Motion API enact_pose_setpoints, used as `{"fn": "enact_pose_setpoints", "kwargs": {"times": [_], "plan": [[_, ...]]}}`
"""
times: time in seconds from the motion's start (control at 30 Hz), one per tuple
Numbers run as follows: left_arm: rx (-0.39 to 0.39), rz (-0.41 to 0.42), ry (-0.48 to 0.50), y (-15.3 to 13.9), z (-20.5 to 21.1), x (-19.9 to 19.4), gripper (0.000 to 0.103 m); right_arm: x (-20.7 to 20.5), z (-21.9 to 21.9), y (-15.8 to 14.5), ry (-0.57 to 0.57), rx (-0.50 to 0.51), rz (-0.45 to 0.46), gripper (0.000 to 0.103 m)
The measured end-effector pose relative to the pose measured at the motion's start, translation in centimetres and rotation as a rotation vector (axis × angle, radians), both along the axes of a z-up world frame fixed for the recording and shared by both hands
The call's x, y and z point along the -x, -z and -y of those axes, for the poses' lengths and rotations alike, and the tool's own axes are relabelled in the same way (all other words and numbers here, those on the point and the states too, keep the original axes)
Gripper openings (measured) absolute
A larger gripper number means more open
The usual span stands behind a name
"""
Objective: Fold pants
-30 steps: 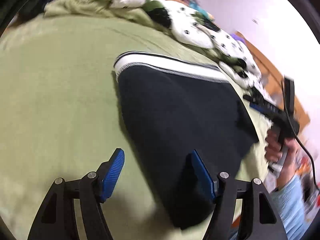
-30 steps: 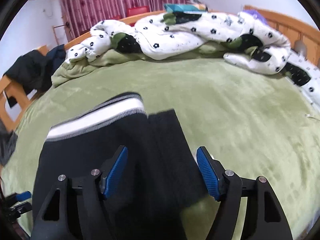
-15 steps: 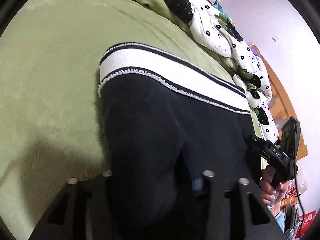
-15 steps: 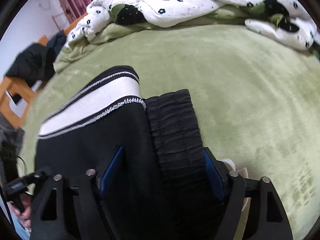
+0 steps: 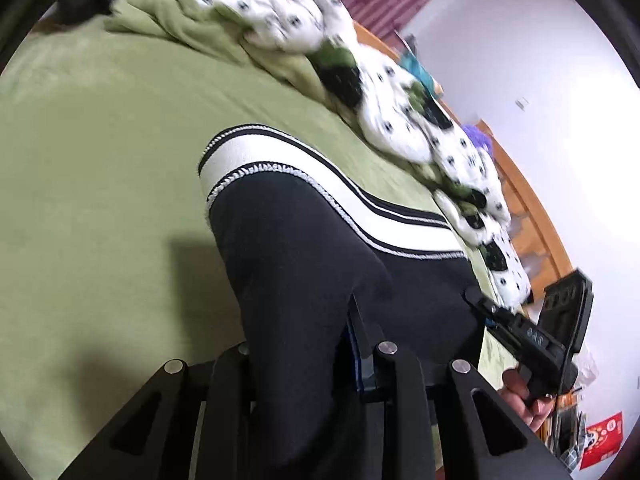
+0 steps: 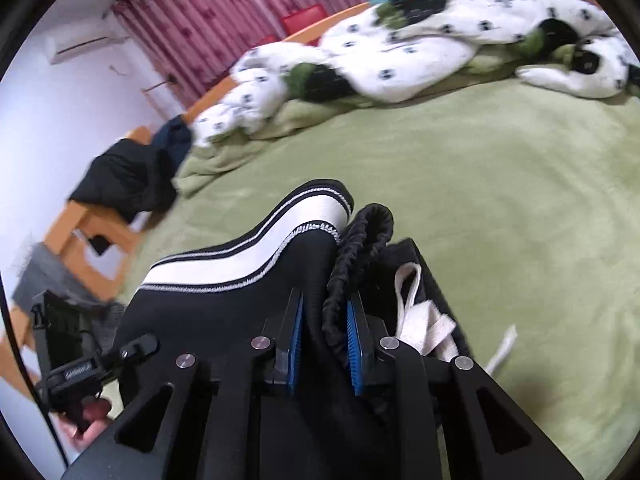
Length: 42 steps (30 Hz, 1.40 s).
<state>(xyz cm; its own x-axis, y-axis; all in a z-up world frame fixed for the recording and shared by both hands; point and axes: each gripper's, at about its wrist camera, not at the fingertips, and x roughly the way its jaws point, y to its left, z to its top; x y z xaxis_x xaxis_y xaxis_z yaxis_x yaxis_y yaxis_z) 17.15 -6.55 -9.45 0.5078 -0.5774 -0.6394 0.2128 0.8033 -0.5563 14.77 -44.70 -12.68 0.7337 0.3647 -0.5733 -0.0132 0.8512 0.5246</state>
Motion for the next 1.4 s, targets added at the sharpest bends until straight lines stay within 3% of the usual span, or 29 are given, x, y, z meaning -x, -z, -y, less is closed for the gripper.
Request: {"fn": "enact_pose_setpoints", "kwargs": {"times": [0.13, 0.2, 0.27, 0.33, 0.4, 0.43, 0.5, 0.57, 0.63, 0.73, 0.83, 0.87, 0.93, 1.0, 1.03, 1.1, 1.17, 1.4], "plan": [[-0.105, 0.033, -0.052, -1.8, -5.9, -0.5, 0.023, -1.5, -6.1, -0.8, -0.125, -0.039, 0.007, 0.019], [-0.150, 0.020, -0.069, -0.7, -8.0, -1.0, 0.023, -3.1, -8.6, 0.2, -0.166, -0.007, -0.024, 0.019], [-0.140, -0.037, -0.072, 2.0, -9.5, -1.9, 0.025, -4.6, -10.0, 2.0, -0.157, 0.066, -0.056, 0.020], [-0.122, -0.110, -0.095, 5.7, -10.4, -2.8, 0.032, -6.2, -10.7, 4.3, -0.102, 0.185, -0.102, 0.029], [-0.193, -0.175, -0.118, 7.3, -10.6, -3.5, 0.040, -7.0, -11.0, 6.0, -0.114, 0.225, -0.128, 0.047], [-0.215, -0.183, -0.111, 7.4, -10.7, -3.9, 0.043, -7.2, -10.9, 6.3, -0.125, 0.226, -0.135, 0.048], [-0.211, -0.176, -0.114, 7.0, -10.9, -4.0, 0.046, -6.7, -10.5, 5.4, -0.116, 0.220, -0.132, 0.050], [-0.213, -0.166, -0.142, 6.4, -11.5, -3.7, 0.055, -6.0, -10.1, 4.0, -0.077, 0.235, -0.110, 0.050], [-0.216, -0.133, -0.168, 5.8, -12.1, -3.3, 0.061, -5.1, -10.3, 2.3, -0.055, 0.266, -0.041, 0.050], [-0.257, -0.084, -0.191, 5.2, -12.2, -2.7, 0.061, -5.0, -11.5, 1.0, -0.063, 0.259, 0.048, 0.050], [-0.322, -0.044, -0.201, 4.8, -11.6, -2.2, 0.061, -7.6, -13.6, 2.7, -0.101, 0.321, -0.015, 0.050], [-0.338, -0.037, -0.203, 4.6, -11.6, -2.0, 0.061, -8.8, -14.3, 4.2, -0.093, 0.374, -0.076, 0.048], [-0.364, -0.025, -0.207, 4.5, -11.5, -1.8, 0.061, -9.1, -14.9, 4.9, -0.091, 0.409, -0.074, 0.044], [-0.351, -0.020, -0.205, 4.2, -11.6, -1.4, 0.061, -8.4, -14.8, 4.4, -0.103, 0.415, -0.049, 0.022], [-0.338, -0.016, -0.203, 4.1, -11.7, -1.2, 0.061, -8.1, -14.2, 3.9, -0.118, 0.349, -0.043, 0.014], [-0.319, -0.008, -0.202, 3.8, -11.7, -0.9, 0.061, -7.6, -12.6, 3.3, -0.106, 0.213, -0.050, 0.011], [-0.298, 0.003, -0.194, 3.5, -11.4, -0.5, 0.061, -7.1, -11.7, 2.8, -0.097, 0.146, -0.046, 0.011], [-0.240, 0.079, -0.140, 1.5, -10.2, 2.4, 0.061, -4.0, -10.5, -0.6, -0.047, 0.171, 0.039, 0.011]]}}
